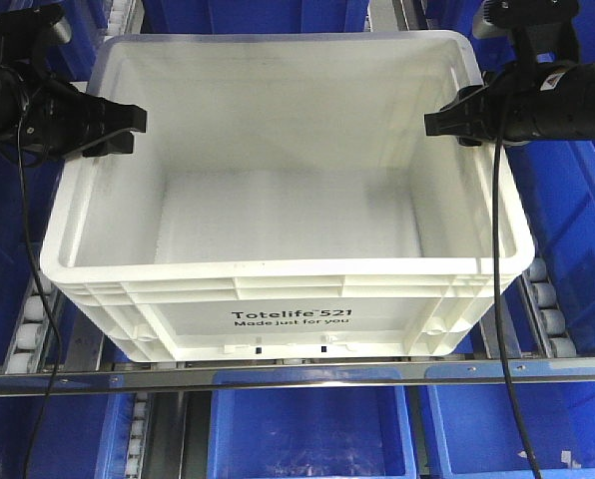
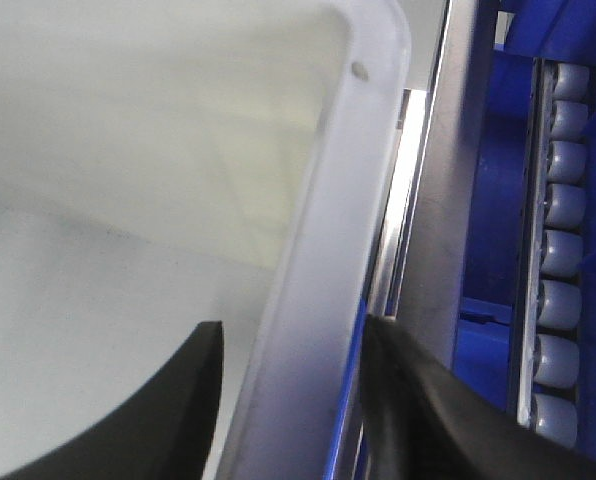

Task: Move bin from left to right shelf
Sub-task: 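Push the gripped white tote forward onto the shelf rollers with both grippers, then open both grippers and release the tote's side rims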

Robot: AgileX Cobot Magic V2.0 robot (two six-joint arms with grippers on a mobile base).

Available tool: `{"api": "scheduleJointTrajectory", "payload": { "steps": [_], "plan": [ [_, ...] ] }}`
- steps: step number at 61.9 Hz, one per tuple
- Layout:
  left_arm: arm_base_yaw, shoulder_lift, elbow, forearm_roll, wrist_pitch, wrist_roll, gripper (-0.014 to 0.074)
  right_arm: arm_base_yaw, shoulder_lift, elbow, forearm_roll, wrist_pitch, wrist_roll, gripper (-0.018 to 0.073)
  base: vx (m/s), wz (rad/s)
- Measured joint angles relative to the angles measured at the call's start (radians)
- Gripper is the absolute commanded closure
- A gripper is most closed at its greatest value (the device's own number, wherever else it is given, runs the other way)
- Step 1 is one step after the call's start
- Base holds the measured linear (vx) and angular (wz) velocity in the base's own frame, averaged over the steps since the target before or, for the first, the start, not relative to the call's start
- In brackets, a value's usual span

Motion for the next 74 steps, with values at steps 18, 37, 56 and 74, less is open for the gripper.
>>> {"api": "scheduleJointTrajectory", "payload": {
  "steps": [18,37,56,74],
  "plan": [
    [0.0,0.005,0.0,0.011,-0.011,0.0,0.0532,0.0,0.005,-0.002,0.0,-0.007,-0.001,0.0479,0.0,0.0],
    [-0.001,0.005,0.0,0.026,-0.021,0.004,0.0338,0.0,0.006,-0.002,0.0,-0.015,-0.001,0.0144,0.0,0.0],
    [-0.002,0.005,0.0,0.042,-0.105,0.061,0.0234,0.0,0.011,-0.002,0.003,-0.038,0.001,-0.0013,0.0,0.0],
    [-0.002,-0.022,-0.008,0.042,-0.133,0.061,0.0234,0.0,-0.056,-0.002,-0.009,-0.053,0.001,-0.0013,0.0,0.0]
  ]
}}
